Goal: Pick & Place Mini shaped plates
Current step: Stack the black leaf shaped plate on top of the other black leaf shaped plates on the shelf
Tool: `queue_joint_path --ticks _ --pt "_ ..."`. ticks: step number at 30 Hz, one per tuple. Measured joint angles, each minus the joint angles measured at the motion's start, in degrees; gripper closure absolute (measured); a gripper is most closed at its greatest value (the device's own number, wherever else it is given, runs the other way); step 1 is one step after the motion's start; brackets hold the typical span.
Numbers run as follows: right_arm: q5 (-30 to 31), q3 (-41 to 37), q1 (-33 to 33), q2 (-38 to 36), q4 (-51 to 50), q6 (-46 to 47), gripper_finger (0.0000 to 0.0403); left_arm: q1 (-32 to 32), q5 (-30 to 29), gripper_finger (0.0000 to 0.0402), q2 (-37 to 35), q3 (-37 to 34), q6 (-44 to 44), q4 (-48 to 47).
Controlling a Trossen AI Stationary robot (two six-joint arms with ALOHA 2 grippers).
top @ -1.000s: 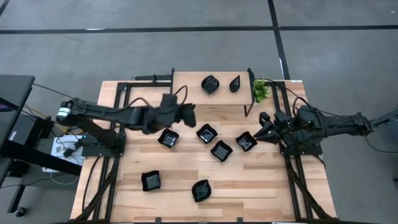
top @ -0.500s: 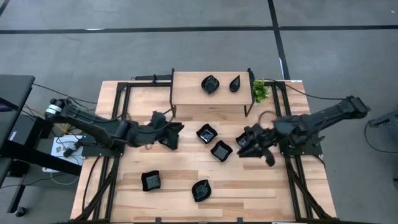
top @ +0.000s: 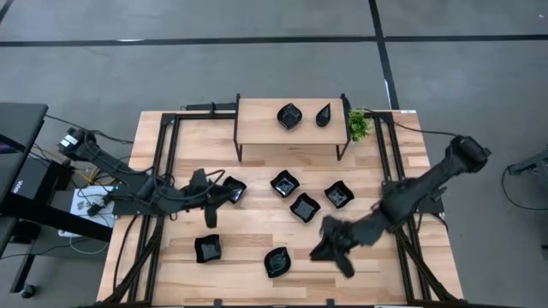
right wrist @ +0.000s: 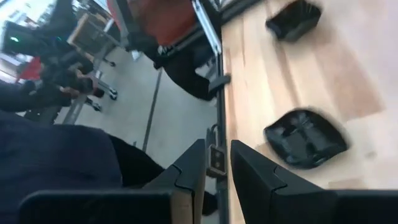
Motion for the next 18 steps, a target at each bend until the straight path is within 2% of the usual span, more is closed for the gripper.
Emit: queue_joint_path --ticks 9,14,18 --pt "0.8 11.2 0.8 19.1 -0.9 14.2 0.0339 -1.4 11.2 0.0317 -0.4 -0.7 5.4 0.3" --pt "0.3 16.5 0.5 25.9 -1.4 17.6 0.0344 -1.9 11.5 0.0317 -0.3 -3.1 5.5 1.6" --pt "-1.0 18.4 0.1 27.9 -6.4 21.8 0.0345 -3.5 11.5 0.0317 -0.4 -4.6 5.5 4.2"
